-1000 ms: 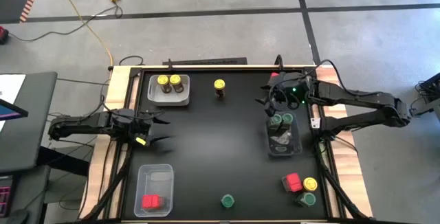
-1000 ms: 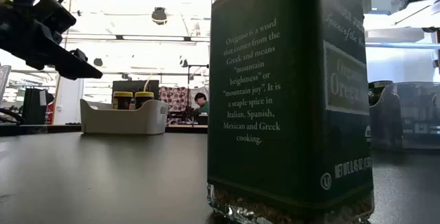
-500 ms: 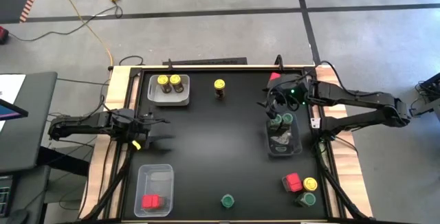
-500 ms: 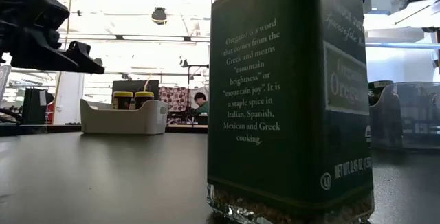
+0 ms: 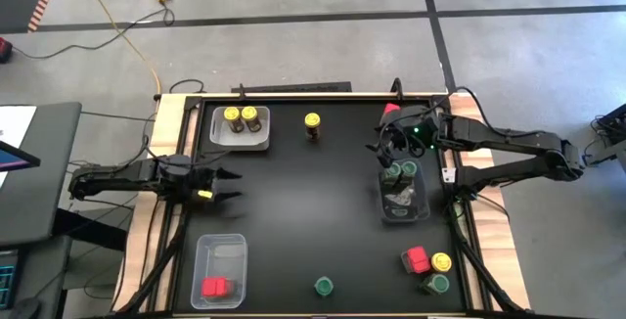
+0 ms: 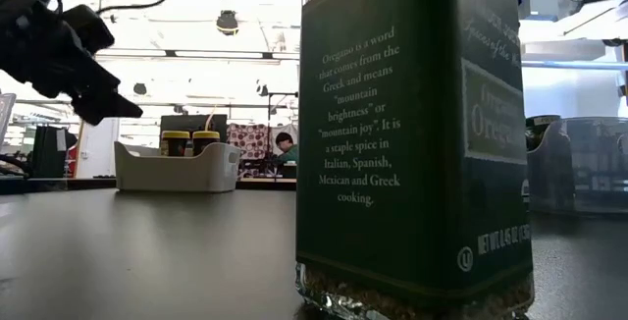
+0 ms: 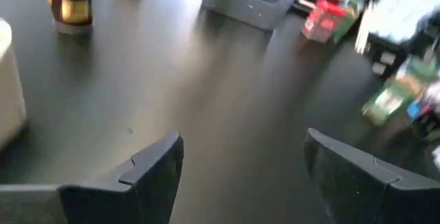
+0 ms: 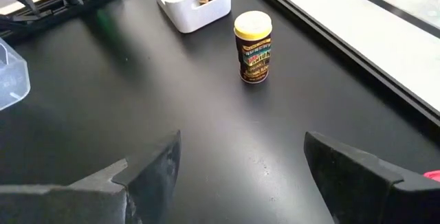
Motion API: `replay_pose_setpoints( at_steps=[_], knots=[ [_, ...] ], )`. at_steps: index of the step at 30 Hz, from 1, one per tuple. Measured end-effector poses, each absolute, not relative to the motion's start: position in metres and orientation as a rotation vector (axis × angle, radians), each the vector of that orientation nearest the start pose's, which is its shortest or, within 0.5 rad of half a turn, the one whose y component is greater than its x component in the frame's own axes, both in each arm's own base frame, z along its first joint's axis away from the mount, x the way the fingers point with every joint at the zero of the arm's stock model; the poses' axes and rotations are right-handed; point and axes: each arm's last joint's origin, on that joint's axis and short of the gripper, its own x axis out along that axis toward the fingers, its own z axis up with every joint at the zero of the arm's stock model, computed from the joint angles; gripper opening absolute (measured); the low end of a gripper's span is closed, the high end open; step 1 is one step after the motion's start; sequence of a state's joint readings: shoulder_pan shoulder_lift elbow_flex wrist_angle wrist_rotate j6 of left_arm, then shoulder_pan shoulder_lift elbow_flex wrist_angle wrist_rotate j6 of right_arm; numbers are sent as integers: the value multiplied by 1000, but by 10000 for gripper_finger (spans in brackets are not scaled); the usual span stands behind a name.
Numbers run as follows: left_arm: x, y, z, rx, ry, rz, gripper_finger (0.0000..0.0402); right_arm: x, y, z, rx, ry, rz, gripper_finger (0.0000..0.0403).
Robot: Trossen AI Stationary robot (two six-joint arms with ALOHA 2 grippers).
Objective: Sort spices by type
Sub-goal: Put the bottom red seasoning can into the transparent bin
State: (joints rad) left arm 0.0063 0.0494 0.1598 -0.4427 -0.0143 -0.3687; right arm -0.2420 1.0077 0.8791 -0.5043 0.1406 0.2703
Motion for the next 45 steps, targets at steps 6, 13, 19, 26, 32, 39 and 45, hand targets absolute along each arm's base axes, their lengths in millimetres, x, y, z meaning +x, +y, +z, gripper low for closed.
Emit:
replay_pose_setpoints(
  at_steps=[6,13,19,26,32,39,45],
  knots=[
    [85,1,173,-437,302,93,286,200,-54,297,295,597,-457,334],
    [88,1,180,-562,216,102,286,200,-54,297,374,579,-482,333],
    [88,3,180,-705,187,179,286,200,-54,297,408,571,-493,333],
    [88,5,181,-690,155,247,286,199,-54,296,410,577,-495,333],
    [88,6,185,-637,117,233,286,198,-51,294,404,604,-489,333],
    [93,5,203,-519,104,192,286,197,-51,293,396,627,-487,333],
    [114,5,223,-452,236,230,286,192,-49,288,395,701,-498,333]
  ],
)
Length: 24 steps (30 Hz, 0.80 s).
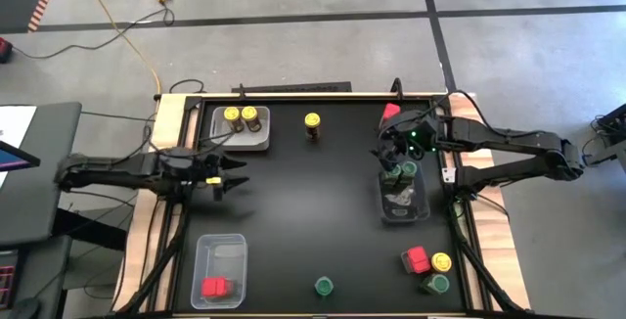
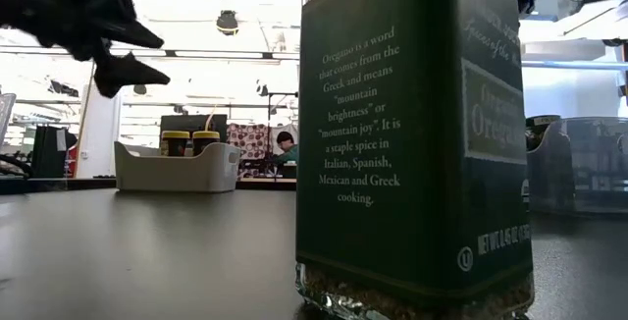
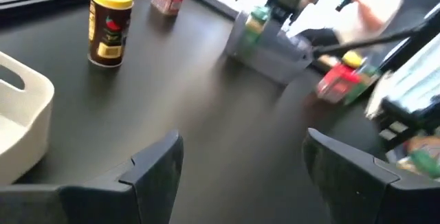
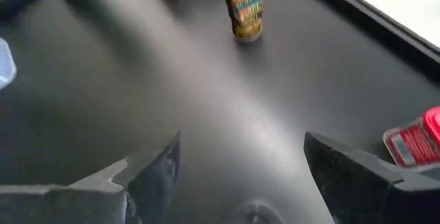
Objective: Sort spices by type
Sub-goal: Put the bottom red seasoning can into the transparent bin
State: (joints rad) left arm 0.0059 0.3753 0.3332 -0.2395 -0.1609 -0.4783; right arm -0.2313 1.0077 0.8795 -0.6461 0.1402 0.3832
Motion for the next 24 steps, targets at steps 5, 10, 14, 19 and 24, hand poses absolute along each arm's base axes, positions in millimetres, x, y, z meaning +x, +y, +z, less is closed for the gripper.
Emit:
replay_pose_setpoints(
  at_steps=[5,10,14,19,24],
  knots=[
    [143,6,243,-413,400,322,286,188,-45,282,441,773,-515,333],
    [175,5,257,-371,565,381,286,179,-39,275,561,873,-590,331],
    [199,5,263,-433,603,419,286,164,-32,284,651,1002,-673,324],
    [220,4,267,-474,616,441,286,149,-17,313,610,1113,-653,315],
    [230,4,264,-482,638,451,286,140,0,342,665,1083,-637,312]
  ],
)
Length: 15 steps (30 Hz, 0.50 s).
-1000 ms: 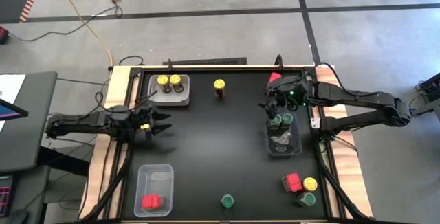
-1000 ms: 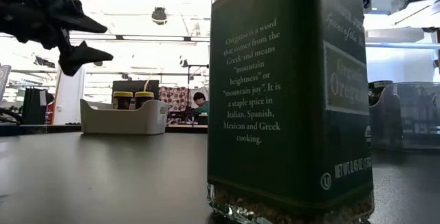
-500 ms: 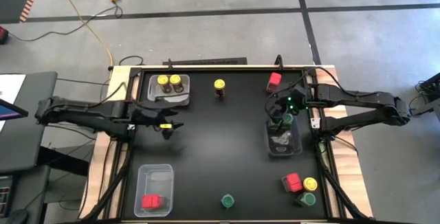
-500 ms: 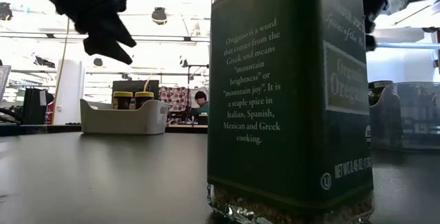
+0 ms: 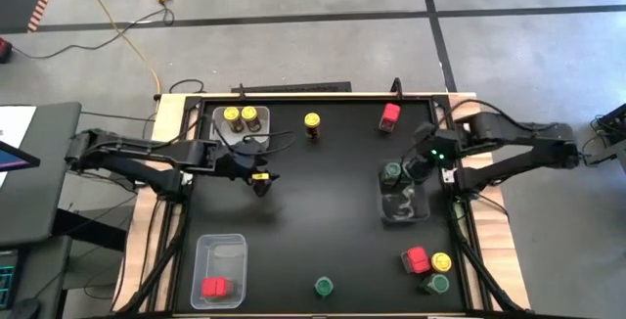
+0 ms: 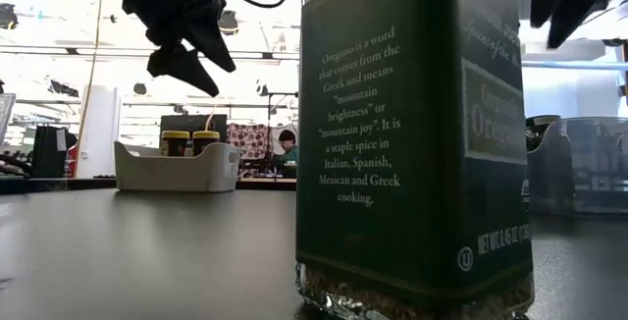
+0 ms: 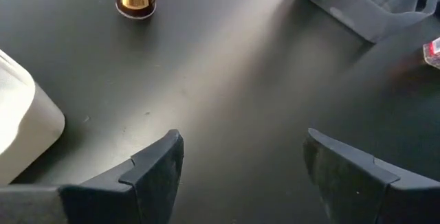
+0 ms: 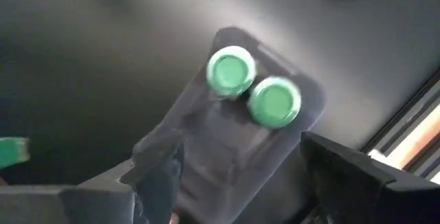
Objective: Sort spices by type
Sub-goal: Put the bottom red seasoning can into the transparent bin
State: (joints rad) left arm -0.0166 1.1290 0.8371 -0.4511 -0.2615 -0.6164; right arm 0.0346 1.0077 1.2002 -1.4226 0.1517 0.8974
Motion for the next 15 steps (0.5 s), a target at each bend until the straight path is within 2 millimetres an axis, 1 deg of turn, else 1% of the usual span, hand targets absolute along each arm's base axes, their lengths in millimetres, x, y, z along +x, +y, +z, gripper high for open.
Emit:
replay_pose_setpoints(
  at_steps=[2,5,10,15],
  knots=[
    [230,1,264,-481,642,447,286,137,11,347,711,1079,-625,312],
    [229,-4,265,-470,637,433,286,135,31,349,788,1101,-578,312],
    [226,-16,267,-475,630,402,286,137,68,342,909,1153,-607,312],
    [221,-31,268,-404,657,322,286,151,105,329,1027,1178,-677,312]
  ],
)
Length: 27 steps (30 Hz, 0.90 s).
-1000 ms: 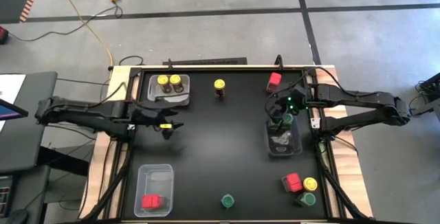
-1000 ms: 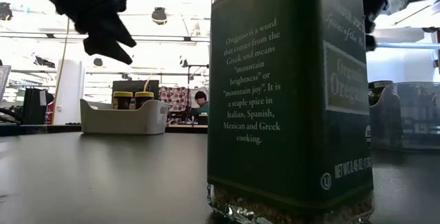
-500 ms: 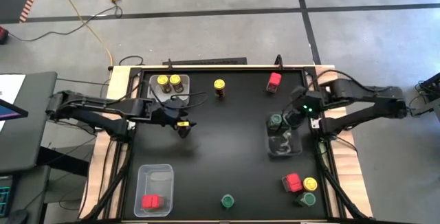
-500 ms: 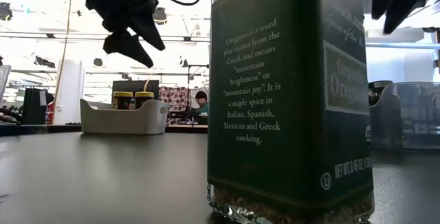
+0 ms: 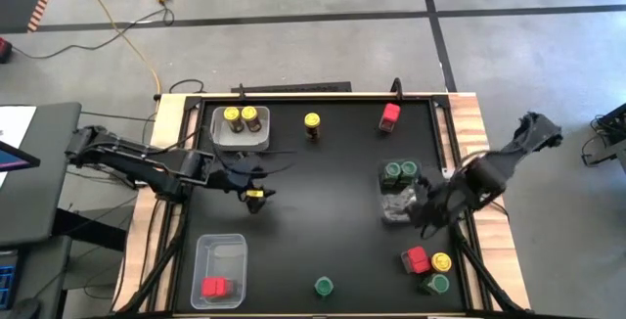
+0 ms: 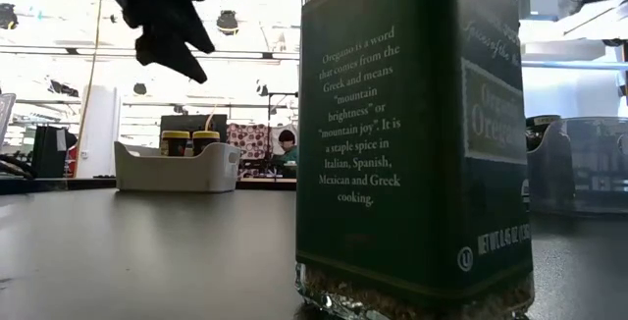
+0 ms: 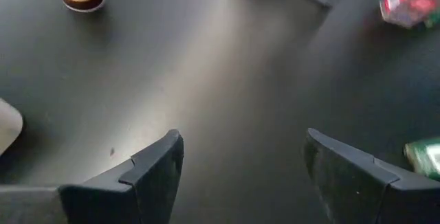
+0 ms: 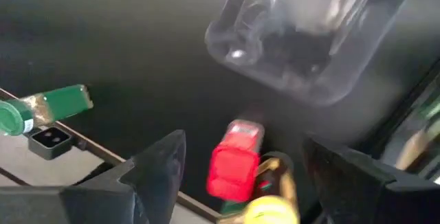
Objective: Sort spices by type
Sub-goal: Put the bottom red seasoning can into the transparent bin
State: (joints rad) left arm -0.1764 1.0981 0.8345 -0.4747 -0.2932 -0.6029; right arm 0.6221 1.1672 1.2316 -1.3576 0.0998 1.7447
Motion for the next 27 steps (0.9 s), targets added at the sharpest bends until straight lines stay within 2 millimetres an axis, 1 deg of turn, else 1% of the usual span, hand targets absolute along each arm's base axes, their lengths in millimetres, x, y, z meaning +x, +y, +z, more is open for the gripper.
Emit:
replay_pose_setpoints(
  at_steps=[4,7,10,14,21,27],
  knots=[
    [211,-39,272,-340,675,264,286,169,131,312,1081,1250,-708,312],
    [203,-43,273,-284,707,229,286,183,144,297,1098,1351,-751,311],
    [196,-43,276,-243,719,208,286,195,152,286,1082,1409,-808,311],
    [189,-42,277,-210,735,201,286,206,159,278,1065,1423,-843,311],
    [176,-38,279,-220,770,219,286,213,168,261,1019,1457,-898,311],
    [174,-38,281,-277,758,239,286,213,177,251,970,1549,-885,311]
  ],
)
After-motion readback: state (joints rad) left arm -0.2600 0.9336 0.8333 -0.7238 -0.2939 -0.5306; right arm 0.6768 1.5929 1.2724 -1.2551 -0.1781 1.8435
